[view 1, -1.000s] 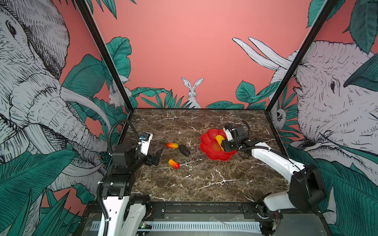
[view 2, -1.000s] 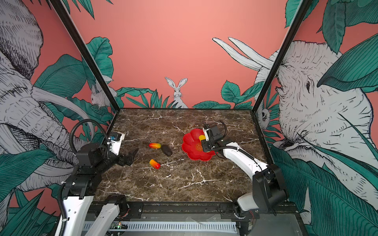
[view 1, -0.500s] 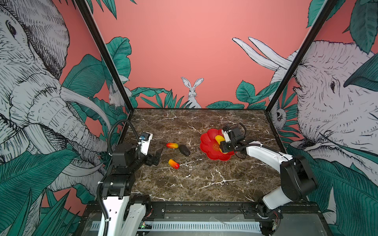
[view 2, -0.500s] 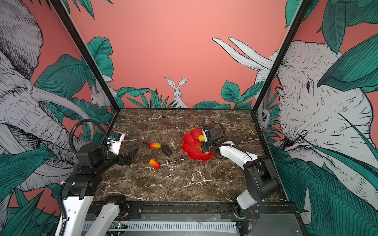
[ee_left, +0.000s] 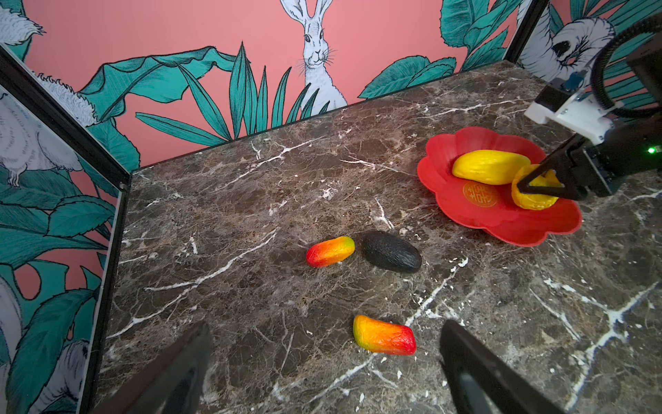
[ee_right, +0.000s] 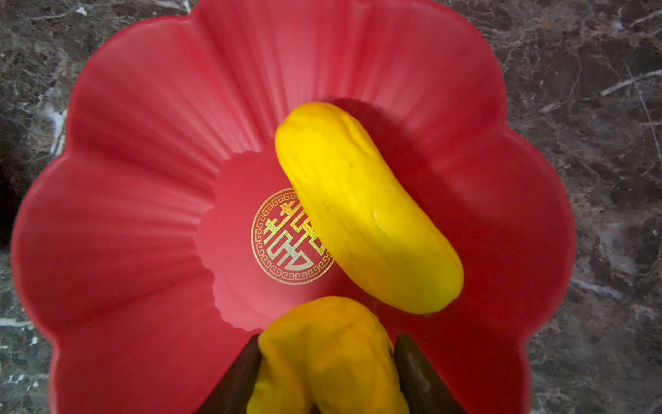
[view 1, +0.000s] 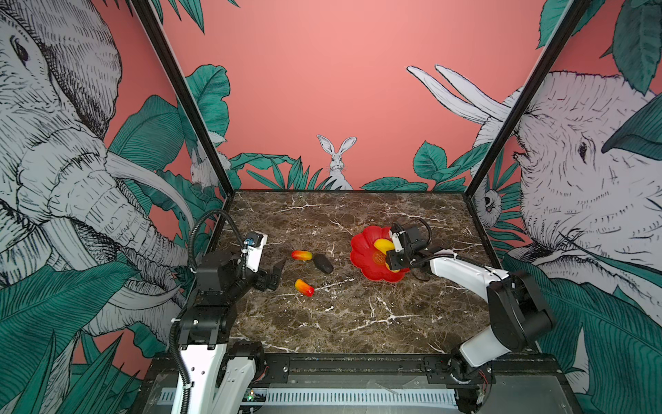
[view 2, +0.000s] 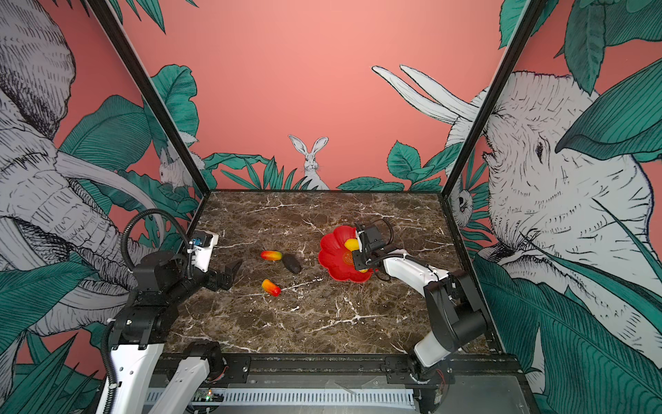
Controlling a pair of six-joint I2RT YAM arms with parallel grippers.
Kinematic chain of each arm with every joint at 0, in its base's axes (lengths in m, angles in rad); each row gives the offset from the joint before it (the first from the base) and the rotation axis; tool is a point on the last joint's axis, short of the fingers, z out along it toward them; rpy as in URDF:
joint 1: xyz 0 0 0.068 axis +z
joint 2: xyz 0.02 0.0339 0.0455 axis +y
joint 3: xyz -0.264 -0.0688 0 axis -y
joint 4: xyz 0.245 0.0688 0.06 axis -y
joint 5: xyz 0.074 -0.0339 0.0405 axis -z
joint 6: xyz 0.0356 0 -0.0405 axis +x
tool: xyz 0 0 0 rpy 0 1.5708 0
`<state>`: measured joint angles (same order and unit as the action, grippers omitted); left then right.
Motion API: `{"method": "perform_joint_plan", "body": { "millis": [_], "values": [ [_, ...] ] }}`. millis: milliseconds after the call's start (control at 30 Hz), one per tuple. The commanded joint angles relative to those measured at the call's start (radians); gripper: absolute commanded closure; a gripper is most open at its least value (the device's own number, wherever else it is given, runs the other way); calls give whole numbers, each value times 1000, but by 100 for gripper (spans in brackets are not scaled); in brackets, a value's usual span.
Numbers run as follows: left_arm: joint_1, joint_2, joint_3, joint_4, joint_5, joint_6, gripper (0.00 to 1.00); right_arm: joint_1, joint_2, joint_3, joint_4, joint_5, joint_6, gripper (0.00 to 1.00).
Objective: Place and organize the fake fruits in the fruit bowl
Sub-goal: 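Carry the yellow apple with the right gripper into the bowl and release, then move the right gripper to the dark avocado and grasp it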
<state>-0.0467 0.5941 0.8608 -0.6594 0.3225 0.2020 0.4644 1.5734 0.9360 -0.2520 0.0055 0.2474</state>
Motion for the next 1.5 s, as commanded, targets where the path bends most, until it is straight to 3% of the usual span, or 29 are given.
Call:
{"method": "perform_joint_plan", "body": {
  "millis": [0,367,633,867,967,1200,1467],
  "values": [
    [5,-7,-13,18,11,-3,0,-3,19,-1,38,26,18,51],
    [5,-13,-15,18,9,-1,0,-1,36,18,12,28,11,26],
    [5,-14,-16,18,9,-1,0,3,-128,80,-136,36,-26,2],
    [5,-13,-16,18,7,-1,0,87,-204,149,-186,-5,-60,1],
    [5,-13,-15,17,7,-1,0,176,-146,207,-170,-15,-98,1],
    [5,-17,-17,17,7,-1,0,334,154,453,-181,-89,-179,1],
    [5,-21,-19,20,10,-3,0,379,461,698,-176,-208,-166,1]
  ]
}}
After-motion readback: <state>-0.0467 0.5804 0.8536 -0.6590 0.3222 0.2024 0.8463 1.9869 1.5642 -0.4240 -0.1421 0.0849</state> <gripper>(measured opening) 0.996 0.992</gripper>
